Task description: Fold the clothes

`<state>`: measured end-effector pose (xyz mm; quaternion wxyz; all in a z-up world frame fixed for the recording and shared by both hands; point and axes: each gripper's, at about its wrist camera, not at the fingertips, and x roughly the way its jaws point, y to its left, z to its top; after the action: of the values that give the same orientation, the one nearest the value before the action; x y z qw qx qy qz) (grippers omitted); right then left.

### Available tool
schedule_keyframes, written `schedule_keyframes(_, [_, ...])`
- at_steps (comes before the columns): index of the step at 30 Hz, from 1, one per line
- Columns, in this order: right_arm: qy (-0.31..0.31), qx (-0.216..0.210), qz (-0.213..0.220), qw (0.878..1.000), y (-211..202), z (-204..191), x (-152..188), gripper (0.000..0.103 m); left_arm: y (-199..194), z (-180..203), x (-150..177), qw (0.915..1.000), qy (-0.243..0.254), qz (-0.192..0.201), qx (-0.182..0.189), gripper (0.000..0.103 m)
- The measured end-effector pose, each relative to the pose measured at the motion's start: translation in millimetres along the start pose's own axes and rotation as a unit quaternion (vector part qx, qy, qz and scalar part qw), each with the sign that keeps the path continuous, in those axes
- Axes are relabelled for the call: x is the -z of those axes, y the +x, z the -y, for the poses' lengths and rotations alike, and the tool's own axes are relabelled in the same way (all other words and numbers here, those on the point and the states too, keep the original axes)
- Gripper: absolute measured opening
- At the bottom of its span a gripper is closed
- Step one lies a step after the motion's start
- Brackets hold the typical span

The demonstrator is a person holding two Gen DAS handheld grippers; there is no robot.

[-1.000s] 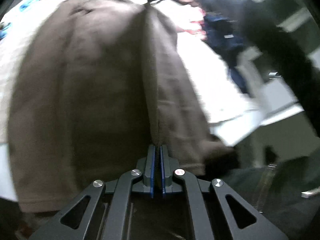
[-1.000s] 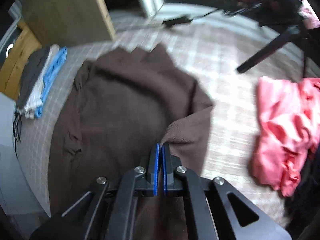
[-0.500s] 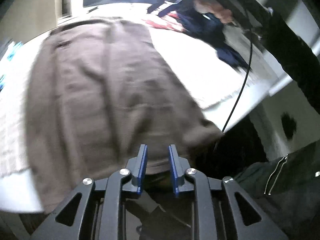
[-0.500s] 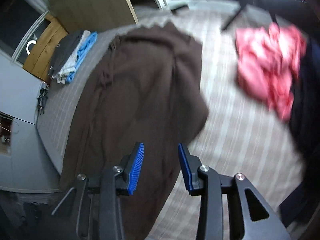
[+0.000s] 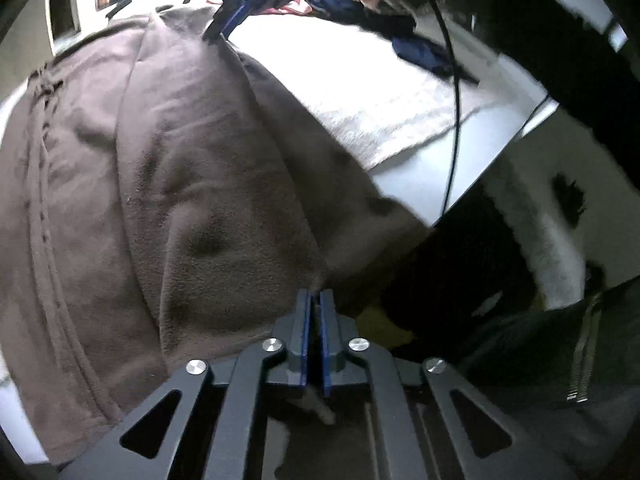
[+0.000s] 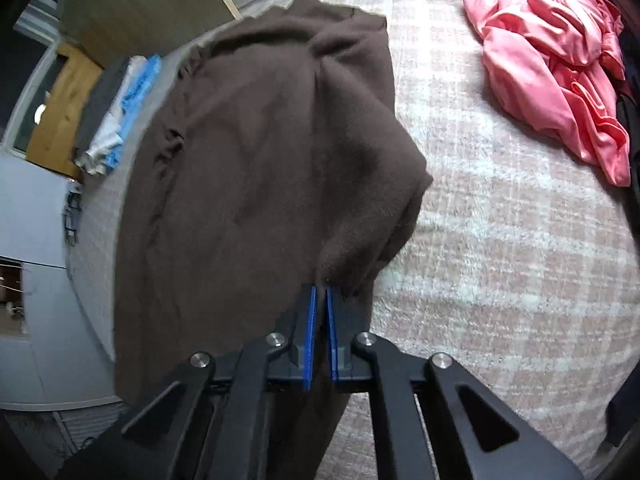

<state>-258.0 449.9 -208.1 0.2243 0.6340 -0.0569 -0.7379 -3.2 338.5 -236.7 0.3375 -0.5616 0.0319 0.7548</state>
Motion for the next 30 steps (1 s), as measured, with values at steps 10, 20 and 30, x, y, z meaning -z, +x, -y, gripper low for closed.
schedule_keyframes(10, [0.019,-0.032,0.006,0.999,-23.8,18.9,-8.4,0.01,-11.7,1.7,-6.8,0.9989,-0.014,0.028,0.036,0.003])
schedule_keyframes(20, [0.044,-0.041,-0.008,0.998,2.3,16.6,-18.5,0.029,-13.5,0.8,-3.1,0.9995,-0.018,0.018,0.018,0.003])
schedule_keyframes(30, [-0.055,0.067,0.001,0.996,3.5,-20.9,-22.6,0.003,-22.5,12.9,-8.0,0.999,-0.006,0.028,0.035,0.003])
